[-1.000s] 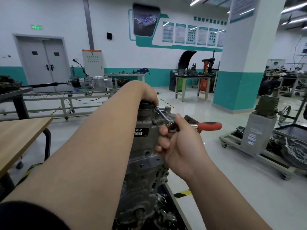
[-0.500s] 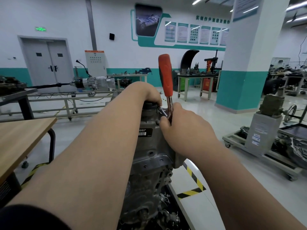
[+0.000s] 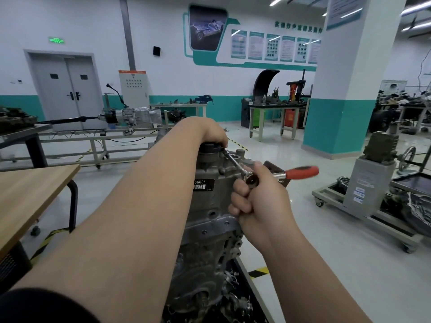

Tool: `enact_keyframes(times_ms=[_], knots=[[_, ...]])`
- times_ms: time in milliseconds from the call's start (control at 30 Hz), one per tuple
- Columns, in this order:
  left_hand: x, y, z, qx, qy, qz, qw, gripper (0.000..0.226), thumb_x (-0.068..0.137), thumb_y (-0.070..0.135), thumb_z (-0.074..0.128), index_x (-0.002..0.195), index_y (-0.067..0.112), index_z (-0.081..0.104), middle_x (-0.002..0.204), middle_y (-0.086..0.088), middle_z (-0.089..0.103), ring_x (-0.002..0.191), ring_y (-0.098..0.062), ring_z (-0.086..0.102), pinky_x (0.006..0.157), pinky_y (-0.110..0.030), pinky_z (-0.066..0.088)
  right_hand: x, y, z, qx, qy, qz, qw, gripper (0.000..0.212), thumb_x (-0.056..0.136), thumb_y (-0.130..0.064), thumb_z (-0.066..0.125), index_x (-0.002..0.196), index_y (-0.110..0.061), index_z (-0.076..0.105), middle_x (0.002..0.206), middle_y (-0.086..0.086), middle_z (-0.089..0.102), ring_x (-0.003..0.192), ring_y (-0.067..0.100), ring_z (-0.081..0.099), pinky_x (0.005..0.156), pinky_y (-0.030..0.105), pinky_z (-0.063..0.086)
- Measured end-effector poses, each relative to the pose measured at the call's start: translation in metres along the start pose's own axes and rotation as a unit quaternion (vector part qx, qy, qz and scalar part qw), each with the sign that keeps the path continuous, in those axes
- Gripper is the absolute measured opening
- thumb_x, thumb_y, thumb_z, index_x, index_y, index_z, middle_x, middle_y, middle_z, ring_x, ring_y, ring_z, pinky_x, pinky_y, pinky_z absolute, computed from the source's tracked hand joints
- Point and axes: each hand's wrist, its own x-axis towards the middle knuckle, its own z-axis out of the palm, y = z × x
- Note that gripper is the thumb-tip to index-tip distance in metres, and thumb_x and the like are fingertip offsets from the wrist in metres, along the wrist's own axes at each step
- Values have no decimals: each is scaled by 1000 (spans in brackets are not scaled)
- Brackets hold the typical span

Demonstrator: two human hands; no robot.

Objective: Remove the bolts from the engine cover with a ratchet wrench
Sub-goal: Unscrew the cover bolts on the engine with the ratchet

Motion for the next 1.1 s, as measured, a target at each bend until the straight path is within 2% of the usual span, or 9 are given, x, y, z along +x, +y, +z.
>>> enact_keyframes(times_ms=[167, 433, 633, 733, 833, 900, 967, 1033, 1100], knots=[[1, -1, -1, 6, -2, 5, 1000, 22, 86, 38, 66, 84, 18, 56, 86, 0, 49, 73, -16, 51, 61, -30, 41, -2, 2, -5, 241, -30, 70, 967, 49, 101, -45, 36, 65, -13, 43, 51, -3, 36, 32, 10, 24, 35, 20, 30], [4, 1, -1, 22, 2, -8, 1000, 27, 85, 41, 68, 74, 22, 54, 84, 2, 49, 72, -15, 51, 61, -31, 40, -11, 8, 2, 285, -64, 108, 950, 48, 102, -45, 35, 71, -10, 46, 54, -4, 43, 31, 9, 28, 36, 17, 32], [2, 5, -4, 51, -25, -12, 998, 27, 88, 42, 64, 77, 19, 55, 86, -2, 53, 72, -17, 53, 61, -31, 42, -9, 6, 3, 13, 7, 42, 999, 36, 102, -44, 37, 84, -14, 47, 53, -3, 45, 37, 12, 29, 43, 24, 35], [0, 6, -6, 57, -44, -20, 997, 28, 91, 42, 61, 78, 17, 54, 88, -5, 54, 72, -18, 53, 59, -30, 41, -9, -1, 2, -136, 19, 9, 990, 30, 102, -41, 41, 90, -14, 49, 53, -1, 49, 36, 13, 35, 41, 24, 39], [1, 8, -7, 56, -53, -28, 997, 30, 91, 42, 61, 79, 16, 53, 90, -6, 54, 72, -20, 54, 61, -32, 42, -11, -10, 1, -263, 15, -24, 964, 38, 101, -42, 41, 78, -13, 51, 53, 2, 53, 35, 15, 41, 43, 24, 41], [0, 8, -7, 49, -58, -36, 996, 30, 91, 41, 62, 82, 14, 56, 89, -8, 56, 72, -21, 55, 59, -31, 43, -11, -17, 2, -392, 16, -70, 917, 43, 100, -42, 39, 75, -10, 54, 52, 1, 55, 39, 14, 47, 49, 24, 40], [0, 8, -6, 45, -64, -37, 996, 29, 92, 40, 61, 91, 12, 59, 91, -10, 58, 74, -22, 57, 61, -32, 44, -9, -23, 5, -539, 22, -135, 831, 36, 99, -43, 39, 96, -10, 54, 68, -1, 61, 55, 12, 55, 57, 29, 40], [-1, 8, -5, 29, -75, -26, 996, 34, 93, 38, 60, 114, 11, 60, 109, -12, 61, 86, -23, 57, 76, -35, 47, -5, -25, 8, -696, 47, -198, 689, 34, 99, -45, 38, 113, -14, 43, 85, -1, 59, 71, 18, 54, 62, 33, 39], [-2, 7, -5, 19, -68, -6, 997, 48, 93, 35, 60, 135, 13, 50, 134, -11, 53, 99, -24, 51, 89, -38, 41, -4, -23, 11, -785, 64, -262, 558, 36, 99, -44, 36, 120, -15, 39, 81, -1, 53, 71, 22, 49, 55, 33, 35]])
